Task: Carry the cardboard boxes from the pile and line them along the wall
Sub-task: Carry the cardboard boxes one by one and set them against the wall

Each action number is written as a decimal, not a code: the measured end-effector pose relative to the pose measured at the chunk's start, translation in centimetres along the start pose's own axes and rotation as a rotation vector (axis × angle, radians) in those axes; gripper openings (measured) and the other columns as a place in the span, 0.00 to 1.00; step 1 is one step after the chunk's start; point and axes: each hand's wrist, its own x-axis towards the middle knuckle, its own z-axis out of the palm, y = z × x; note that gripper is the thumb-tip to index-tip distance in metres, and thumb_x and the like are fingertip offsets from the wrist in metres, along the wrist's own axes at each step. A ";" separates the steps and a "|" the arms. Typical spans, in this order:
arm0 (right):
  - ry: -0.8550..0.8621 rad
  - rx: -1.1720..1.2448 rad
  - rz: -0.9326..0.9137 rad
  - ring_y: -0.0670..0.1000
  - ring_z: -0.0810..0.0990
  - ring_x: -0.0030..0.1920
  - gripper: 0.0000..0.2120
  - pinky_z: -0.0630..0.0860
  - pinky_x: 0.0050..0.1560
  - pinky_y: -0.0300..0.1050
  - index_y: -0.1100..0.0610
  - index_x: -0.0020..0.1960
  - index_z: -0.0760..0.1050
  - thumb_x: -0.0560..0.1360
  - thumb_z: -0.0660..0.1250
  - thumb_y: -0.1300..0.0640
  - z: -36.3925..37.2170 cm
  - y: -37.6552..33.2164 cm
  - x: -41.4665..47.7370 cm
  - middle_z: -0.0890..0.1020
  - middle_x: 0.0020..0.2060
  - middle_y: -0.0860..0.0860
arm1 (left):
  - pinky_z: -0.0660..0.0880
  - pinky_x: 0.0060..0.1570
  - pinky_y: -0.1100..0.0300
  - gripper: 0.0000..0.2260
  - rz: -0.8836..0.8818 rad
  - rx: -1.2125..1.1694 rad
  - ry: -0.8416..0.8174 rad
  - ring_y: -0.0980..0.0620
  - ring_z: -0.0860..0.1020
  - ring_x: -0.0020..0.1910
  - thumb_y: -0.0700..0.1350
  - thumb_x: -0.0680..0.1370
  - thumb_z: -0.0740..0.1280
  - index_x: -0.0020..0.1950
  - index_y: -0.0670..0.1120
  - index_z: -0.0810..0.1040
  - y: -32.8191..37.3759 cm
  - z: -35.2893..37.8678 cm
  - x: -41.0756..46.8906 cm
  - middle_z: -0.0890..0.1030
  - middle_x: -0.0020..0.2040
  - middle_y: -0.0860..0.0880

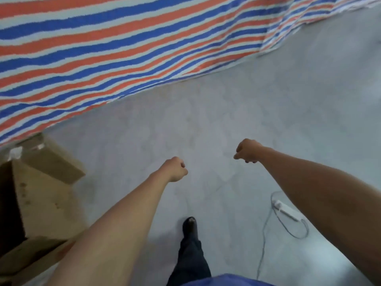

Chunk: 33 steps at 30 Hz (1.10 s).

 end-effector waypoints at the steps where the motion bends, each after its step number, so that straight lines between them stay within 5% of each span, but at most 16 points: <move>1: 0.011 0.019 0.040 0.56 0.83 0.44 0.15 0.81 0.47 0.50 0.61 0.58 0.80 0.76 0.69 0.53 -1.4 1.2 1.5 0.84 0.45 0.56 | 0.69 0.49 0.57 0.05 0.019 0.037 -0.012 0.47 0.72 0.48 0.45 0.79 0.65 0.53 0.47 0.77 1.8 -0.8 2.7 0.73 0.48 0.49; 4: 0.048 0.112 0.131 0.60 0.85 0.49 0.17 0.82 0.47 0.51 0.62 0.60 0.79 0.75 0.71 0.53 -4.5 4.8 5.5 0.85 0.49 0.60 | 0.67 0.46 0.57 0.07 0.102 0.113 -0.035 0.48 0.70 0.45 0.44 0.78 0.64 0.41 0.50 0.70 6.4 -2.9 8.6 0.70 0.41 0.50; 6: 0.087 0.177 0.203 0.61 0.85 0.49 0.17 0.82 0.47 0.52 0.62 0.60 0.79 0.75 0.72 0.54 -7.3 7.0 7.6 0.84 0.50 0.61 | 0.71 0.52 0.56 0.03 0.147 0.161 -0.067 0.46 0.74 0.50 0.44 0.79 0.65 0.50 0.47 0.75 10.2 -4.4 12.7 0.75 0.49 0.46; 9: 0.156 0.299 0.311 0.61 0.85 0.48 0.17 0.81 0.46 0.51 0.59 0.61 0.78 0.75 0.72 0.54 -12.0 10.5 10.2 0.84 0.46 0.59 | 0.73 0.58 0.54 0.12 0.236 0.277 -0.102 0.44 0.76 0.58 0.45 0.79 0.65 0.61 0.43 0.76 18.0 -7.0 18.5 0.77 0.58 0.44; 13: 0.194 0.397 0.414 0.59 0.83 0.41 0.18 0.81 0.45 0.50 0.57 0.61 0.78 0.74 0.73 0.52 -15.0 16.6 11.9 0.83 0.39 0.57 | 0.73 0.52 0.54 0.04 0.371 0.373 -0.141 0.45 0.75 0.49 0.44 0.78 0.65 0.50 0.46 0.76 27.1 -6.5 24.6 0.77 0.50 0.44; 21: 0.133 0.541 0.659 0.58 0.86 0.47 0.19 0.83 0.47 0.51 0.58 0.62 0.78 0.74 0.73 0.51 -19.4 31.8 19.3 0.85 0.48 0.59 | 0.72 0.58 0.55 0.17 0.512 0.538 -0.304 0.44 0.74 0.61 0.47 0.80 0.64 0.67 0.44 0.74 43.9 -0.4 35.2 0.75 0.65 0.44; 33: 0.158 0.658 0.709 0.59 0.85 0.50 0.18 0.82 0.50 0.52 0.57 0.62 0.77 0.75 0.72 0.52 -34.5 51.7 31.2 0.84 0.50 0.58 | 0.73 0.47 0.56 0.12 0.540 0.489 -0.384 0.44 0.76 0.51 0.44 0.80 0.64 0.62 0.42 0.76 71.5 5.3 49.2 0.79 0.58 0.41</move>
